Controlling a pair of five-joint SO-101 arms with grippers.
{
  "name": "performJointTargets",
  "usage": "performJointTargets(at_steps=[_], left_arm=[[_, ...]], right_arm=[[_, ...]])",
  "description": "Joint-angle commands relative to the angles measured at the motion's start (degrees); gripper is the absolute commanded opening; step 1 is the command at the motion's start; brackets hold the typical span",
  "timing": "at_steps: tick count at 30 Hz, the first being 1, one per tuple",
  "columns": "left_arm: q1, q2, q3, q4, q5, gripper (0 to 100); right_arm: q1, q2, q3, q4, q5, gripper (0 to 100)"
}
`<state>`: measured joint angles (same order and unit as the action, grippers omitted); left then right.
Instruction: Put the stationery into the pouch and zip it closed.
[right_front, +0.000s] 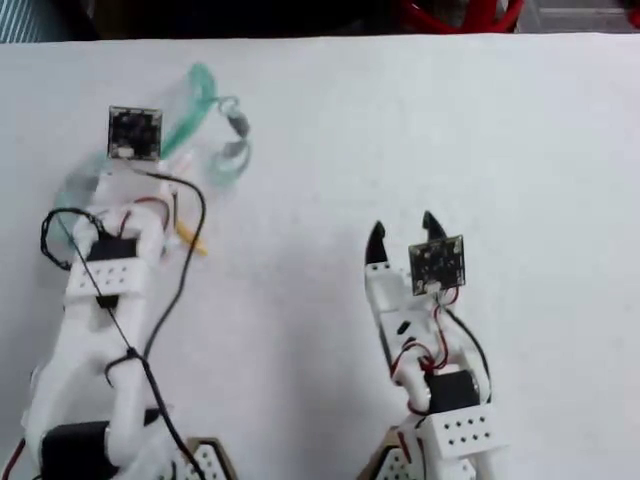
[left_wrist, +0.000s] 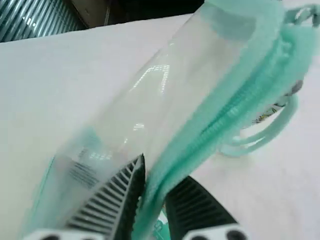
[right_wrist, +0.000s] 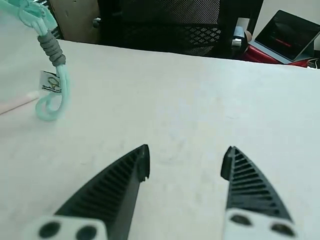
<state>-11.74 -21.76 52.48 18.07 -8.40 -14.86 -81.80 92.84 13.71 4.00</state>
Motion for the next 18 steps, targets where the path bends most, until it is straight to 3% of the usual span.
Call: performJointTargets(at_steps=[1, 12, 18], left_arm=[[2.1, -0.2, 0.1, 3.3, 1.8, 2], [18.5, -14.2, -2.1, 17.3, 7.0, 2], [19.5, -14.6, -2.2, 17.5, 11.0, 2]], right_arm=[[-0.2, -0.8, -0.4, 0.0, 0.5, 23.0], [0.2, -0.8, -0.4, -0.1, 0.5, 23.0], [0.3, -0.8, -0.4, 0.0, 0.5, 23.0]])
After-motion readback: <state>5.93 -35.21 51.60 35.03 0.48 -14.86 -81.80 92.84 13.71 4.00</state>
